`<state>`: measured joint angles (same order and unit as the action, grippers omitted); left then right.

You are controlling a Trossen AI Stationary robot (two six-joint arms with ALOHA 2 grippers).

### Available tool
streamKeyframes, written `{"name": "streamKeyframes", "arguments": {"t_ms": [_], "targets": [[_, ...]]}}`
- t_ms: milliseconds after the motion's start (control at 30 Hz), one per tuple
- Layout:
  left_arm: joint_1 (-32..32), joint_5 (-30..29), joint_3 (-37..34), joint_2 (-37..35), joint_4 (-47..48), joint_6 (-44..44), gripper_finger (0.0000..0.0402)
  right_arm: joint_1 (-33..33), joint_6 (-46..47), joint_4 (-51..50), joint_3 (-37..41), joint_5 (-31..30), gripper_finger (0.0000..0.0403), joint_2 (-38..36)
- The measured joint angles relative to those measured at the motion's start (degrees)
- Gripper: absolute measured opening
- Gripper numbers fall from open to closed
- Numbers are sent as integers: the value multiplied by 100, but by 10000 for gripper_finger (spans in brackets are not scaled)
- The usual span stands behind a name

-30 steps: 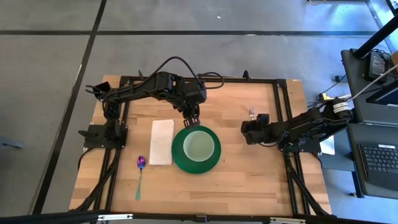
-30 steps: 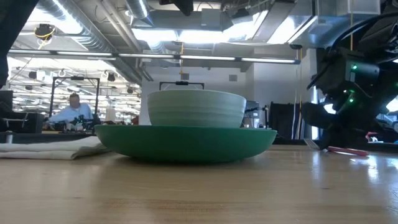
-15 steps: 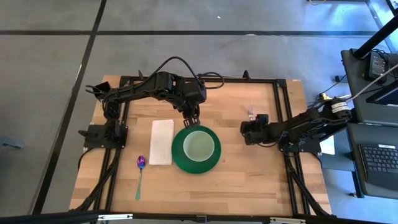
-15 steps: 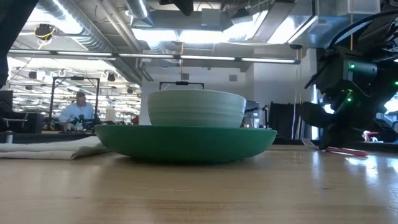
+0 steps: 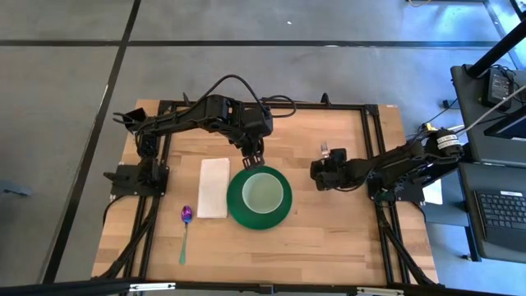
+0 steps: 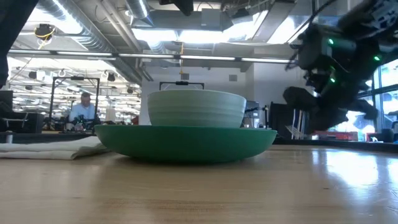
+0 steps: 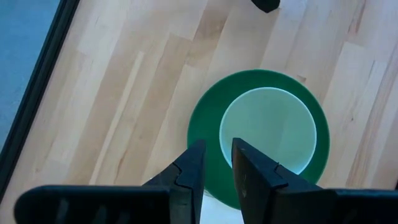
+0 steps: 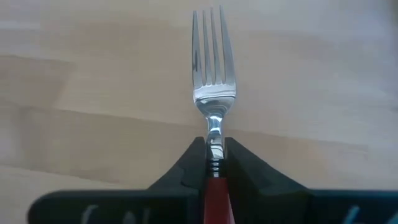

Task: Set table place
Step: Move the pink fork beside the green plate

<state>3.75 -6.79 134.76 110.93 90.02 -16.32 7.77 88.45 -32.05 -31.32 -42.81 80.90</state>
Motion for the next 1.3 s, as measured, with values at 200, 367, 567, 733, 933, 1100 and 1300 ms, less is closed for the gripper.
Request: {"name": "streamKeyframes", "arguments": {"t_ms": [200,367,567,733,933,1100,1300], "targets": [[0,-1,0,0,0,0,71,0,-496,-115,-572,-60,42,-6],[0,0,0,0,0,-45,71,0,-473,-657,-1156,71,42,-9],[-4,0,0,0,0,-303,71,192,-269,-770,-1582,294,42,-4],[-2,-2,0,-8,0,-145,71,739,702,-1119,-1677,461,42,0],[-2,-307,-1,-206,0,366,71,1695,2296,-1164,-1685,397,1,264],[0,-899,-6,-379,-2,521,71,2110,2950,-1217,-1939,85,1,1068],[12,-956,1,-576,-7,687,71,2010,2829,-1659,-2767,71,1,2142]]}}
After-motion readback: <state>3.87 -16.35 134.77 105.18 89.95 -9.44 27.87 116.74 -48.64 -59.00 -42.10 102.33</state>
